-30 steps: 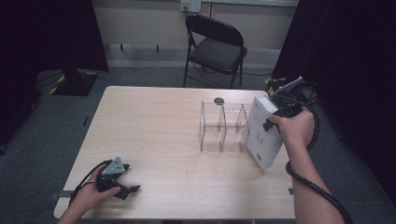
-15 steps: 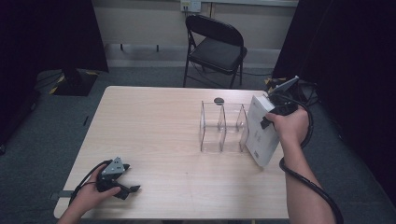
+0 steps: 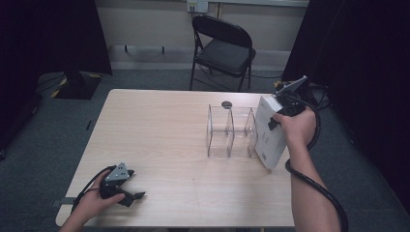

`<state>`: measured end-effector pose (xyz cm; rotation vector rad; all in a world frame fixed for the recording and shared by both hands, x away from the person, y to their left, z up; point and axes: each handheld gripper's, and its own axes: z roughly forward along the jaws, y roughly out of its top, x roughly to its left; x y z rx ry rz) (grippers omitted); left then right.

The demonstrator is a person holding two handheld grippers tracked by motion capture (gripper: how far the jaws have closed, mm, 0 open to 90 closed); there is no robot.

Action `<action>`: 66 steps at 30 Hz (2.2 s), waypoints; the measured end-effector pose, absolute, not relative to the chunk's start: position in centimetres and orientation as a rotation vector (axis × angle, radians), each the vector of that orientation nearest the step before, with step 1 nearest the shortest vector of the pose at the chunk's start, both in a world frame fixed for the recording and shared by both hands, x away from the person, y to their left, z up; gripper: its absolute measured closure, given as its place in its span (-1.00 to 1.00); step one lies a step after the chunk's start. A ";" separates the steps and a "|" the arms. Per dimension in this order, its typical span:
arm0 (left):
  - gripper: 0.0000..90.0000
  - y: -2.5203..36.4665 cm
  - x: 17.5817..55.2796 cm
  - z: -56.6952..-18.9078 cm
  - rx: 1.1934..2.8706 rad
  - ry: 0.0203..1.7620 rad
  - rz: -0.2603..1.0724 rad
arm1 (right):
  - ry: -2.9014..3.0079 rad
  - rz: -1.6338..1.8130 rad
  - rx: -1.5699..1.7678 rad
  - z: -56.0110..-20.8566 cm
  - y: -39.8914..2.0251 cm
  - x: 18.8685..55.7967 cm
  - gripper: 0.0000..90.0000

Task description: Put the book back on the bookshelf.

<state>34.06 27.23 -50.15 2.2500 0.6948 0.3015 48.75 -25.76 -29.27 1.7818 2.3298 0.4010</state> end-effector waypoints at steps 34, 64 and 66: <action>-0.87 27.2 34.1 -50.1 2.251 0.694 0.307 | 2.299 0.408 1.791 -29.7 -25.4 50.1 0.16; -0.87 27.2 34.1 -50.1 2.251 0.694 0.305 | 2.242 0.438 1.791 -30.3 -24.5 51.9 0.16; -0.87 27.2 34.1 -50.1 2.252 0.693 0.306 | 2.237 0.438 1.779 -30.5 -24.4 51.7 0.16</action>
